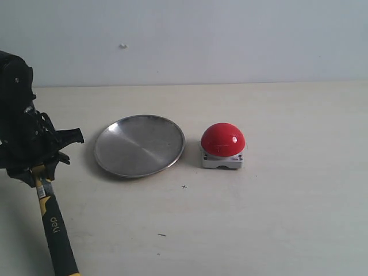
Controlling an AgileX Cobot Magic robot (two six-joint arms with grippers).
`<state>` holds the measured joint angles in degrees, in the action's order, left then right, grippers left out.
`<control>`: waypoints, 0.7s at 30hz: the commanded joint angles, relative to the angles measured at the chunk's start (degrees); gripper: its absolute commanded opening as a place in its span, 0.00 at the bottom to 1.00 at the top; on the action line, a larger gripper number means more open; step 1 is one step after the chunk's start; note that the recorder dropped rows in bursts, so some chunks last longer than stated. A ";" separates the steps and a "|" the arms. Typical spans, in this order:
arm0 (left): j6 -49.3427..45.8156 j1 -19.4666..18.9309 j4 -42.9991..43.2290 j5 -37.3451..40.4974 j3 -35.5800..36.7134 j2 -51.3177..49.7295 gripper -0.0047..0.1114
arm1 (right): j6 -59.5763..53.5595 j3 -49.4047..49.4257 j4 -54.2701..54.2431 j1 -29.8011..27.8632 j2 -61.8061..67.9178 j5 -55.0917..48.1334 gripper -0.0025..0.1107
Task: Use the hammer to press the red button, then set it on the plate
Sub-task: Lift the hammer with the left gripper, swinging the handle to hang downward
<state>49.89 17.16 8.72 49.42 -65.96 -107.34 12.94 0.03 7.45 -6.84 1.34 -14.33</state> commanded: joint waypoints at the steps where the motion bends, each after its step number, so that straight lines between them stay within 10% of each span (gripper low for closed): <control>1: -0.22 0.11 1.33 -3.75 -0.22 0.79 0.04 | -0.42 -0.03 0.41 -0.31 -0.39 0.64 0.02; 21: -0.22 0.11 1.60 -4.69 -0.22 0.79 0.04 | -0.42 -0.03 0.41 -0.31 -0.39 0.64 0.02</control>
<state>49.89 17.16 9.16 45.76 -65.96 -107.34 12.94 0.03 7.45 -6.84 1.34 -14.33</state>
